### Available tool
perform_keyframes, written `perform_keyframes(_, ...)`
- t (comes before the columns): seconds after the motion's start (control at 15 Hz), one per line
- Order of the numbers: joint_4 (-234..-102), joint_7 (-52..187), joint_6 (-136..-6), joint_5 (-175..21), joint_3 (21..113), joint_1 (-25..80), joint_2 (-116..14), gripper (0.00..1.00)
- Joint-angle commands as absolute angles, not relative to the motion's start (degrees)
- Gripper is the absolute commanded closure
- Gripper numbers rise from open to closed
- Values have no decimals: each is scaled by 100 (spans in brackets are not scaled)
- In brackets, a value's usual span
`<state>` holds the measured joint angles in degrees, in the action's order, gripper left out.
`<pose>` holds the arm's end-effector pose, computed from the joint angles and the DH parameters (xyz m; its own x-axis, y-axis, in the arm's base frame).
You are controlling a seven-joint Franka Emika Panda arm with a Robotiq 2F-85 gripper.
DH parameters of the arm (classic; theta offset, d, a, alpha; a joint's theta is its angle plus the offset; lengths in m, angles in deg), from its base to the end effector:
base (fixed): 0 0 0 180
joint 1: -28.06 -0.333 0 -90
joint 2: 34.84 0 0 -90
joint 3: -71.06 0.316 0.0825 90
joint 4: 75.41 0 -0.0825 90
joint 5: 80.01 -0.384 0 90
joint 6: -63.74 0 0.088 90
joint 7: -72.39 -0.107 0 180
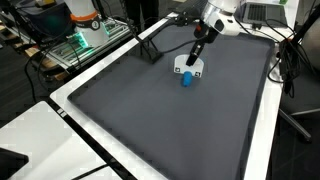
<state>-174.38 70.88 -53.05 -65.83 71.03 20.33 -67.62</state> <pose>0.6365 0.0723 0.2350 0.9409 0.2128 -0.2635 0.2669 -0.9448 0.1900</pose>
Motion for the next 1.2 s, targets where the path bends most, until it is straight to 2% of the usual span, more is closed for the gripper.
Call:
perform_keyframes(0.0,-17638,7182,-5170,-6652,7142,2136,-6838,98)
perform_keyframes(1.13,-17940,7150,-5210,-6702,7140,2212,-6551,98)
